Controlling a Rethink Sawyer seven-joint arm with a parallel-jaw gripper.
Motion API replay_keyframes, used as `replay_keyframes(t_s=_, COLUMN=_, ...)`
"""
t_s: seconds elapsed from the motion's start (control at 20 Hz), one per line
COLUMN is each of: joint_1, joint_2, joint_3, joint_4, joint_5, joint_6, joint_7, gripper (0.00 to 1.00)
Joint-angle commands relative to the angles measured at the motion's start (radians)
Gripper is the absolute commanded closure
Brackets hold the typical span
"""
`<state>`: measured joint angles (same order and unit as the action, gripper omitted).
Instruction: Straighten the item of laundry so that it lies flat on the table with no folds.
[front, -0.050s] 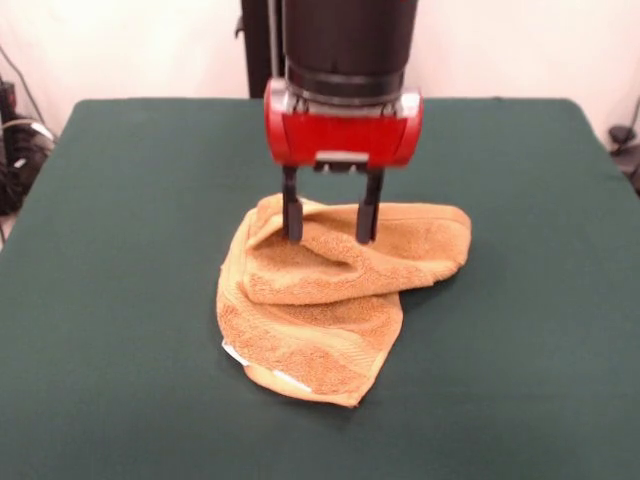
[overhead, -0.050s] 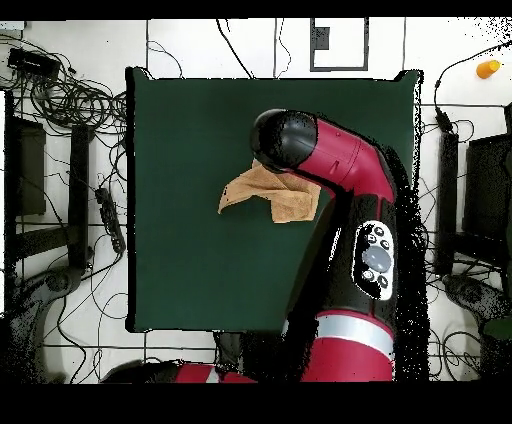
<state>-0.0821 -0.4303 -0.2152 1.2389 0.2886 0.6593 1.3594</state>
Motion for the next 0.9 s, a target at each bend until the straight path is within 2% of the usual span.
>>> replay_keyframes(t_s=0.05, joint_1=-0.004, joint_2=0.066, joint_3=0.120, joint_4=0.075, joint_5=0.026, joint_6=-0.060, joint_7=0.214, gripper=0.00)
replay_keyframes(t_s=0.25, joint_1=-0.006, joint_2=0.071, joint_3=0.123, joint_4=0.136, joint_5=0.016, joint_6=-0.119, joint_7=0.217, gripper=0.00)
replay_keyframes(t_s=0.65, joint_1=0.011, joint_2=0.028, joint_3=0.080, joint_4=0.225, joint_5=-0.009, joint_6=-0.099, joint_7=0.216, gripper=0.00)
replay_keyframes(t_s=0.9, joint_1=-0.001, joint_2=0.006, joint_3=0.104, joint_4=0.308, joint_5=0.003, joint_6=-0.126, joint_7=0.216, gripper=0.00)
